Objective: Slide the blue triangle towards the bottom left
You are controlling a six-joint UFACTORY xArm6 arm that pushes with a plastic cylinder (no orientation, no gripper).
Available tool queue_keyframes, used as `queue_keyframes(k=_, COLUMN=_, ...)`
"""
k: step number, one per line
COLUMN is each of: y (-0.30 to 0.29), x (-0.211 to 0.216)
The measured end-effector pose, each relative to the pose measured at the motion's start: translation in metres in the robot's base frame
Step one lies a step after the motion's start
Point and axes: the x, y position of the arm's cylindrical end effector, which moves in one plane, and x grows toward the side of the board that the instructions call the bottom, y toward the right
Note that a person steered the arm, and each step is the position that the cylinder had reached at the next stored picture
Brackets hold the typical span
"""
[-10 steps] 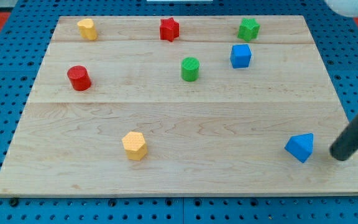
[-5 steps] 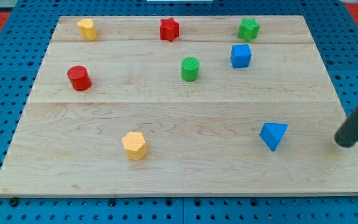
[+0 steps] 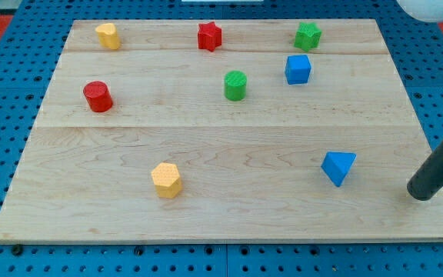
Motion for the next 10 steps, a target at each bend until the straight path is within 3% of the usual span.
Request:
queue_keyframes(k=1, y=-0.035, x=-0.020)
queue_keyframes(k=2, y=-0.106, x=-0.054)
queue_keyframes(k=5, y=-0.346, x=-0.068)
queue_keyframes(k=6, y=-0.380, x=-0.093)
queue_keyframes(k=7, y=-0.421, x=-0.064)
queue_keyframes(k=8, y=-0.395, x=-0.075)
queue_keyframes(k=9, y=-0.330, x=-0.072)
queue_keyframes(k=10, y=-0.374, x=-0.052)
